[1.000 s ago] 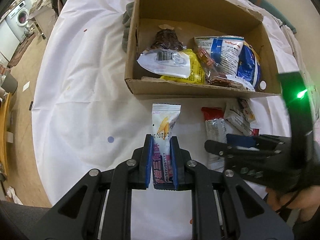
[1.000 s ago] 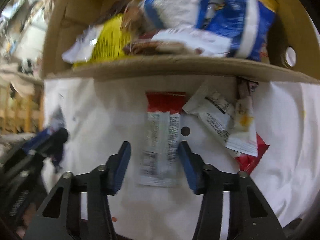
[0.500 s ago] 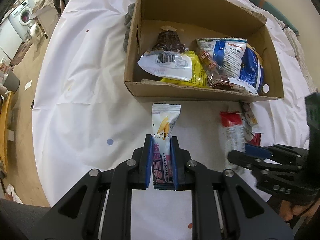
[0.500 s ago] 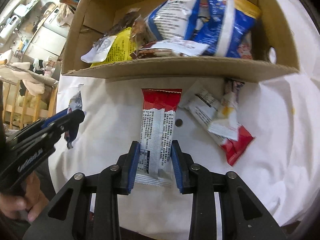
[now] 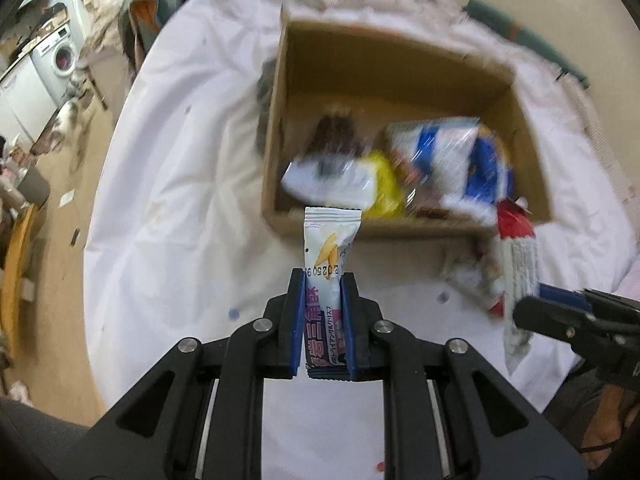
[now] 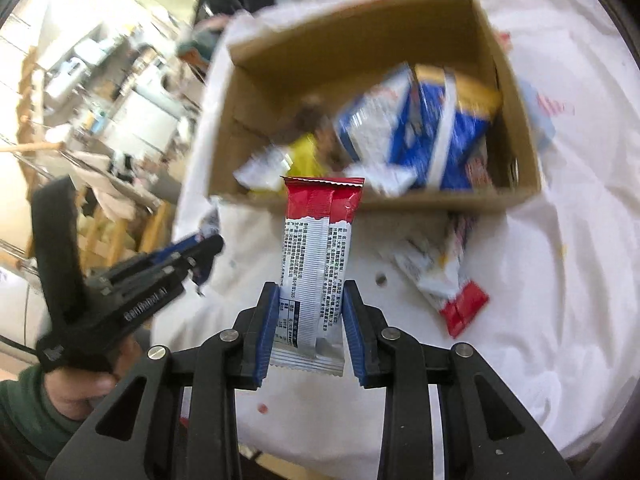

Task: Organize snacks
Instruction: 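Lower both bars into the box and open both tools to release them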

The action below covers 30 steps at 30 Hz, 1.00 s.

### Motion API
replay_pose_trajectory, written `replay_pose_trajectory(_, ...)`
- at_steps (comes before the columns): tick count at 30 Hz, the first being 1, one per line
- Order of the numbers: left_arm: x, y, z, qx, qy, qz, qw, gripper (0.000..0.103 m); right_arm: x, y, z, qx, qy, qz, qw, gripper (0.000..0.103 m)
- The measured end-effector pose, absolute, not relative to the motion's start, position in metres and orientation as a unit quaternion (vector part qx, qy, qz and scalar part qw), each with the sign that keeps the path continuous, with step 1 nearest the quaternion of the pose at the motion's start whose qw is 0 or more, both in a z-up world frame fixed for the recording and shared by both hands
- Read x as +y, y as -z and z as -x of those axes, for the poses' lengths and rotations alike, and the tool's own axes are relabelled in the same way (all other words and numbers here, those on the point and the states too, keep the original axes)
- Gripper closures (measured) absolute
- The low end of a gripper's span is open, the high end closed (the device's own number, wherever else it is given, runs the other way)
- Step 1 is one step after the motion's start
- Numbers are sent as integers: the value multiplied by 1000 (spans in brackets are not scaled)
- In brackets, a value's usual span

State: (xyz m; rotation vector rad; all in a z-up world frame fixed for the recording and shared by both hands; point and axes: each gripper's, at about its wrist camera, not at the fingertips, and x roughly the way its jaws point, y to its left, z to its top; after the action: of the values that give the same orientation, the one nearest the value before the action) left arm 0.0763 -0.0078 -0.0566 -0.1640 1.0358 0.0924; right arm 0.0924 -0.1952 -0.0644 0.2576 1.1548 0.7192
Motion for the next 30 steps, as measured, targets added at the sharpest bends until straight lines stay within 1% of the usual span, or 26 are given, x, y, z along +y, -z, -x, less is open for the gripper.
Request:
replay_pose_trajectory(4, -8, 35, -72, 442, -35, 84, 892, 89, -203, 46, -97, 484, -328, -148, 798, 70)
replay_pose_trajectory(6, -6, 29, -73, 429, -37, 84, 898, 89, -209, 40, -101, 466, -323, -162, 808, 70)
replay_pose_trajectory(13, 4, 11, -94, 424, -37, 88, 901, 89, -221, 16, -125, 427, -315, -167, 831, 70)
replay_pose_trajectory(18, 6, -4, -119, 410, -33, 67, 909, 89, -232, 12, -143, 425, -300, -183, 834, 70)
replay_pose_trajectory(22, 7, -5, -140, 413, -26, 68, 908, 89, -235, 16, -157, 430, -284, -173, 839, 70)
replay_pose_trajectory(30, 3, 31, -161, 435, -11, 76, 897, 89, -227, 45, -180, 472, -249, -162, 830, 69)
